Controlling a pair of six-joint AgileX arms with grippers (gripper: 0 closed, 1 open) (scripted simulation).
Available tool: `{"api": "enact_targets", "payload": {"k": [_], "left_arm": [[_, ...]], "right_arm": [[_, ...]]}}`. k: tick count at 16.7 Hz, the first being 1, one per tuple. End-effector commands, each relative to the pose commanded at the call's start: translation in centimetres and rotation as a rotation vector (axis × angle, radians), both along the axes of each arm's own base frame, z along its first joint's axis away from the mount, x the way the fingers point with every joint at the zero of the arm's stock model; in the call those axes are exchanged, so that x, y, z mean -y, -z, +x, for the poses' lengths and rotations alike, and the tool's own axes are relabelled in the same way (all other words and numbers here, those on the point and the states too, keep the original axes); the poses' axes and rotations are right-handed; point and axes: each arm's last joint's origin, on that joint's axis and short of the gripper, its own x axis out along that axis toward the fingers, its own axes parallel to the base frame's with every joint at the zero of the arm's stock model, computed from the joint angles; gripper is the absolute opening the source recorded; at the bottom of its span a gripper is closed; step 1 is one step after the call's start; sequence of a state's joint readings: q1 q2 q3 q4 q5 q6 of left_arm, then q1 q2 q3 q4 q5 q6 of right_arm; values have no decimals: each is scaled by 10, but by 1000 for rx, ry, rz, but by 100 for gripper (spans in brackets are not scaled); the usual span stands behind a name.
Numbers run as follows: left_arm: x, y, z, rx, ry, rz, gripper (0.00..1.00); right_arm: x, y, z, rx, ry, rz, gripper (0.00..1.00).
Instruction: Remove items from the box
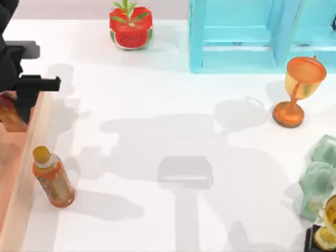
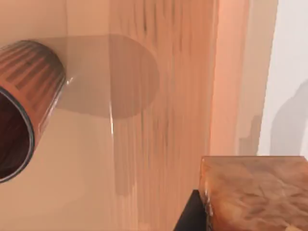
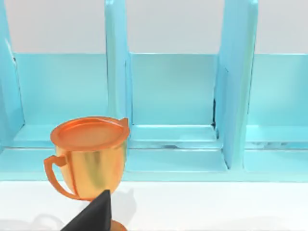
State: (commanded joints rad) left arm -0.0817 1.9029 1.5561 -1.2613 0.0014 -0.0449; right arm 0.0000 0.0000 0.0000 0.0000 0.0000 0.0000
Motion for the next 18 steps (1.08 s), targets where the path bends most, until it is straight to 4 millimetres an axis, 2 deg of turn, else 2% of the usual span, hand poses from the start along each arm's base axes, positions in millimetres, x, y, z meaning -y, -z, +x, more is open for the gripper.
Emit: {"api": "enact_targets", "payload": {"k": [4,5,7,9,14,18], "left_arm": [[106,27,14,2,-1,10,0],[128,35,16,7,-2,11,0],[159,49,19,23,-4,7,0],[172,52,20,39,-5,0,0],[170,53,20,36,-6,0,0],[171,76,20,41,-6,-2,0]], "right_arm": [[0,0,0,0,0,0,100],[0,0,0,0,0,0,100],[0,0,0,0,0,0,100],[0,0,0,0,0,0,100],[0,0,0,0,0,0,100],[0,0,0,0,0,0,100]]}}
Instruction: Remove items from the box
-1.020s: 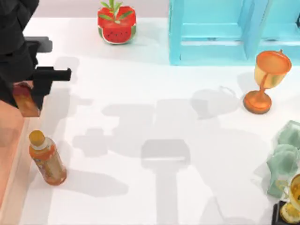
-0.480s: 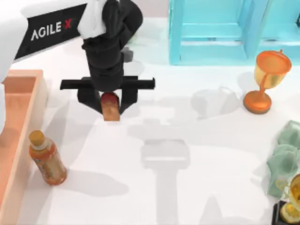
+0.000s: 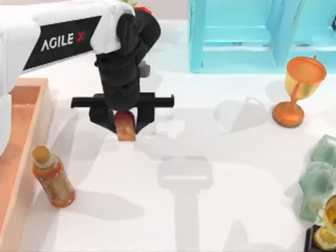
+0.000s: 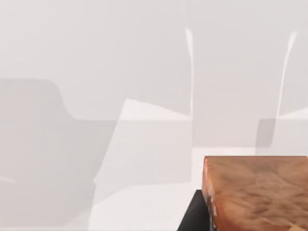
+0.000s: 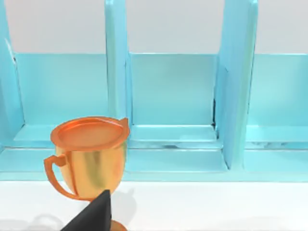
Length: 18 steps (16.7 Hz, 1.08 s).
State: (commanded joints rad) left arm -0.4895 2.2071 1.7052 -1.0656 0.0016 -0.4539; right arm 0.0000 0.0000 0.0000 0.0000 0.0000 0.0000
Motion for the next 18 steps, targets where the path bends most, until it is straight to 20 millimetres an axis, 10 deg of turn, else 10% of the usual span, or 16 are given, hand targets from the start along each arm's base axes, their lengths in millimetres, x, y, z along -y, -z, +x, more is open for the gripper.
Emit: {"api": "enact_targets", "payload": {"k": [7,18], "left_arm": [[0,21,-1,-2,1,2,0],[0,21,-1,-2,1,2,83]], "right_arm": [[0,0,0,0,0,0,100],[0,0,0,0,0,0,100]]}}
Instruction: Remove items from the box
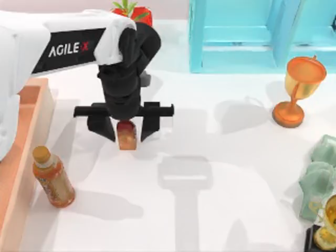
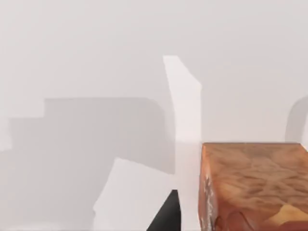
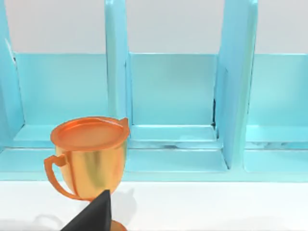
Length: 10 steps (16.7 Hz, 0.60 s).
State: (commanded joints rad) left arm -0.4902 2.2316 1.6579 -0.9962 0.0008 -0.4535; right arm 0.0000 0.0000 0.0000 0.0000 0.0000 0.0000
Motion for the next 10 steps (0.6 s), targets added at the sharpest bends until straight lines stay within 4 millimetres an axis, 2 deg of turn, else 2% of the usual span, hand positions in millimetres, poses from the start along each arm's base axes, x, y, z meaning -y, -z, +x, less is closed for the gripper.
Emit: {"api": "enact_targets", "payload": {"k": [2,3,10], "left_arm": [[0,0,0,0,0,0,98],[0,0,0,0,0,0,100],[0,0,0,0,0,0,100]], "right_arm": [[0,0,0,0,0,0,100],[0,0,0,0,0,0,100],[0,0,0,0,0,0,100]]}}
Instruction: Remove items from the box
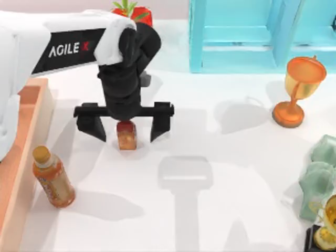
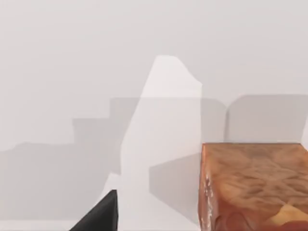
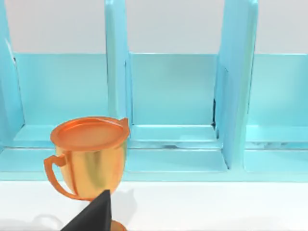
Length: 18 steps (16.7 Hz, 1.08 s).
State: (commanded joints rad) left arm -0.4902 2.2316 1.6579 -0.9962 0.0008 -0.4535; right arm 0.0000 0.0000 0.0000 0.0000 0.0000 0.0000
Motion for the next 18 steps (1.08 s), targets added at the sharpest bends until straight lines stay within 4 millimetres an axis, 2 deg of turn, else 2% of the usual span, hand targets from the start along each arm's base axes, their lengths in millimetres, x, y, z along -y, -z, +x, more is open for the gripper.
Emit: {"api": "enact_targets", "payload": {"k": [2,4,13,18], "left_arm": [[0,-1,0,1,-1,0,100],[2,-11,2,1,0,-1,100],[0,-78,0,-3,0,1,100],[-1,-79,1,-3,-1,1,100]], "right_arm": [[0,0,0,0,0,0,100],[0,0,0,0,0,0,100],[0,0,0,0,0,0,100],[0,0,0,0,0,0,100]]}}
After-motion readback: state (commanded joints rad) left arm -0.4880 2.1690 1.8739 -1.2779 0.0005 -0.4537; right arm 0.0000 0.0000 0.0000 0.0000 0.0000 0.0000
